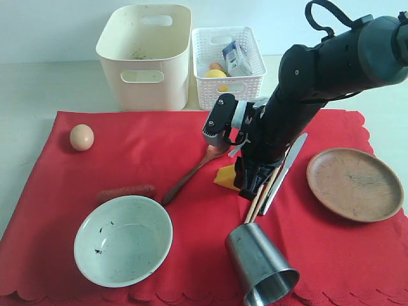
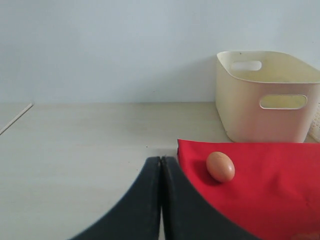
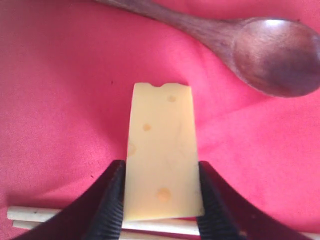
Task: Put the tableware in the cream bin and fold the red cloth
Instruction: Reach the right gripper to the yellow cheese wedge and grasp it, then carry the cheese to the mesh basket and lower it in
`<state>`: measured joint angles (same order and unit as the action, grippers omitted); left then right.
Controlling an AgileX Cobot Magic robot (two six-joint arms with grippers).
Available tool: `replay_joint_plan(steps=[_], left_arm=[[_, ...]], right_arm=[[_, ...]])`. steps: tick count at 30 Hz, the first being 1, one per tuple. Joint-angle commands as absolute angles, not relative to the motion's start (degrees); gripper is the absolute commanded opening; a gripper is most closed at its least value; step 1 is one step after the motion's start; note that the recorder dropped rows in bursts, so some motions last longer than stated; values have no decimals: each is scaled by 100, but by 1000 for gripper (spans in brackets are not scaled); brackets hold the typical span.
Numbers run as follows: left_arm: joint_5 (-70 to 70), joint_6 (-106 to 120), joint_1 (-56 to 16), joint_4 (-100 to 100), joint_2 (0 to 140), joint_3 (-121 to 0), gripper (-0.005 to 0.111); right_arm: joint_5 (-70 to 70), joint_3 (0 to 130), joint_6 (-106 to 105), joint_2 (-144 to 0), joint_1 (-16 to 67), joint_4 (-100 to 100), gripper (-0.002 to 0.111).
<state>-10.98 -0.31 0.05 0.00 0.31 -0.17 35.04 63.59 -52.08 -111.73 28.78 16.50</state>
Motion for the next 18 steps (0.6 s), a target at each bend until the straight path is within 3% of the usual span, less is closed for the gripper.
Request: replay_joint_plan(steps=[1, 10, 18], left_arm=[[-1075, -68, 15, 0, 0, 0, 2], [-1075, -68, 15, 0, 0, 0, 2], [-1075, -68, 15, 0, 0, 0, 2]], right_arm=[[3501, 6331, -5249, -10994, 2896, 1753, 0], [3356, 6331, -5249, -10332, 2896, 1843, 0], [1954, 6331, -5072, -9805, 2896, 1969, 0]])
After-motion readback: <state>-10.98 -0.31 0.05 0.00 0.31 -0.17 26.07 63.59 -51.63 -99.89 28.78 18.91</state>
